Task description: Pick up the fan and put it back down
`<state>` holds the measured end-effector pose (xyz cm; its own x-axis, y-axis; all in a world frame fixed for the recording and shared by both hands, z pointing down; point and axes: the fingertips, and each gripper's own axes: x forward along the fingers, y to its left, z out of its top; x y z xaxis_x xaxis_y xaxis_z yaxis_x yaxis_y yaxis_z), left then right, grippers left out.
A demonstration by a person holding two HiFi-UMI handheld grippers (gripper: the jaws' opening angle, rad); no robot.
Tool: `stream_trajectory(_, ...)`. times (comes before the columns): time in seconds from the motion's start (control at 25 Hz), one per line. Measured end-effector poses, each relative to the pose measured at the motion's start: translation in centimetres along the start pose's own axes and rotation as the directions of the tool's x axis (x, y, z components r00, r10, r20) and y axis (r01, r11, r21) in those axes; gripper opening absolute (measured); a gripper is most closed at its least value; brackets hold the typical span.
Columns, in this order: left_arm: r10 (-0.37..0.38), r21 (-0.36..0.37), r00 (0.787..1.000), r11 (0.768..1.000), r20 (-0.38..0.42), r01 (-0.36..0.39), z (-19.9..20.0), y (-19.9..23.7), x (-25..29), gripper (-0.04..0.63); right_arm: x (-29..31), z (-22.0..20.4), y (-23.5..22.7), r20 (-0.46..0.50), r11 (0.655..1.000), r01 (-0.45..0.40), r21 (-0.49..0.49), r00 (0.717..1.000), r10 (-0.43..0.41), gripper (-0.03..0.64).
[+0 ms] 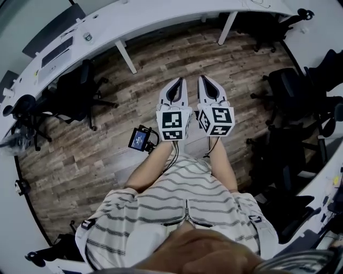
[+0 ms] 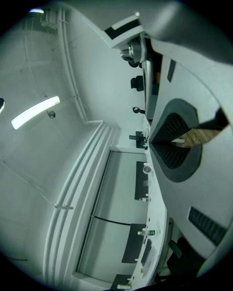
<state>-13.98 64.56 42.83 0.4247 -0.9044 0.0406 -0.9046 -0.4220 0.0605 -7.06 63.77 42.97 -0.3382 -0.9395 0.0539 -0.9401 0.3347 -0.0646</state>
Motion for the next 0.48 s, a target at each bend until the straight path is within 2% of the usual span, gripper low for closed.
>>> stream_trajectory(0.48, 0.056, -0.030, 0.998, 0.998, 0.013, -0.056, 5.4, 7.6, 23.6, 0.008, 21.4, 5.4, -11.0, -0.006, 1.000, -0.025, -0.002, 1.000, 0.025, 0.012)
